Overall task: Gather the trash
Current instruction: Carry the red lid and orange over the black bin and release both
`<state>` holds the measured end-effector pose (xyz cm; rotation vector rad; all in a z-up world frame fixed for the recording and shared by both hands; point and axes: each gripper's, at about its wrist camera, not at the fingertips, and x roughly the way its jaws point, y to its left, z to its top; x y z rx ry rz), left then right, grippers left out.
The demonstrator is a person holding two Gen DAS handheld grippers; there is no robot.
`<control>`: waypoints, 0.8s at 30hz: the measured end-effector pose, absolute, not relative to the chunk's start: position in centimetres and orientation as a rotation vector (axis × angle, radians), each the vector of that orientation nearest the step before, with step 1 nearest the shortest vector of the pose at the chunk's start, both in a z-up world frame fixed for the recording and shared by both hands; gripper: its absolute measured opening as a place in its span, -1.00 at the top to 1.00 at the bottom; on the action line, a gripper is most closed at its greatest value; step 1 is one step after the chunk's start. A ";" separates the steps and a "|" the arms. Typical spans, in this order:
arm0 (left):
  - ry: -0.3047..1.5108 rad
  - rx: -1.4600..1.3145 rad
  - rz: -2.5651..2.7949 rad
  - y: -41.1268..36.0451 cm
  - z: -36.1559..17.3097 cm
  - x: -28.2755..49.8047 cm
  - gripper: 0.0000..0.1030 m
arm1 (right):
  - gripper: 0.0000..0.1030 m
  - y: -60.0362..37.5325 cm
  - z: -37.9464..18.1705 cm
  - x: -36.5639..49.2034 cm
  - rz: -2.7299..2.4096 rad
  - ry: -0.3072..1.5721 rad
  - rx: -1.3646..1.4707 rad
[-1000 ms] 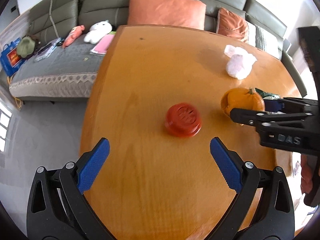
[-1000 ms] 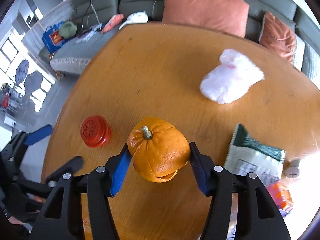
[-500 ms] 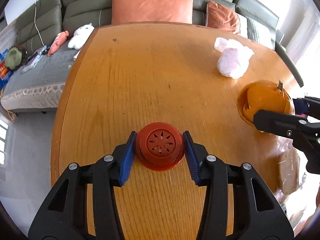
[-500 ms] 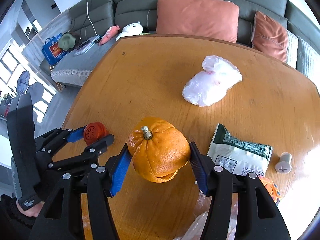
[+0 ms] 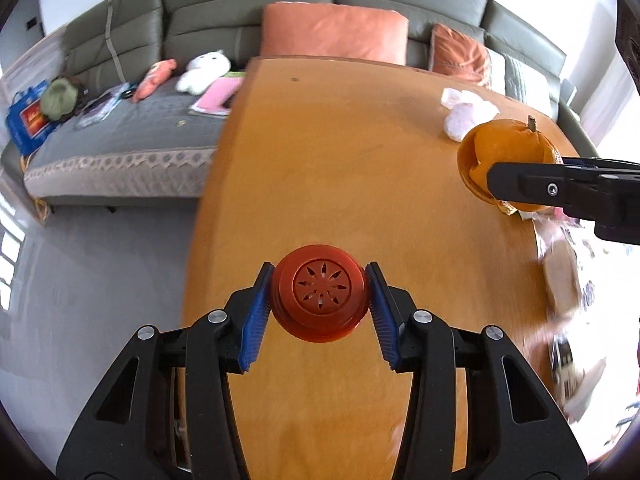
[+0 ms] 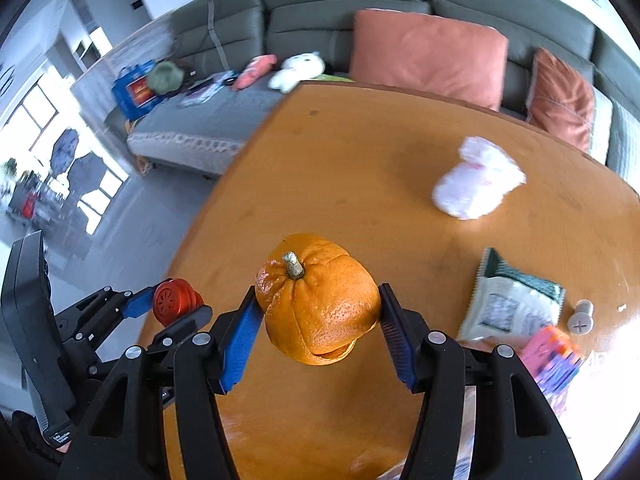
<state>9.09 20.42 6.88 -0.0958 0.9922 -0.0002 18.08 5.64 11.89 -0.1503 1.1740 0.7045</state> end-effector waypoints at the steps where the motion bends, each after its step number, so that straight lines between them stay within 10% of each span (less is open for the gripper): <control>1: 0.989 -0.104 0.013 20.9 7.0 8.4 0.12 | -0.15 6.5 12.2 17.1 0.729 1.174 -0.162; 24: 1.028 -0.287 0.444 37.2 5.9 -12.8 0.12 | -0.16 27.1 13.1 -3.8 1.210 1.197 -0.411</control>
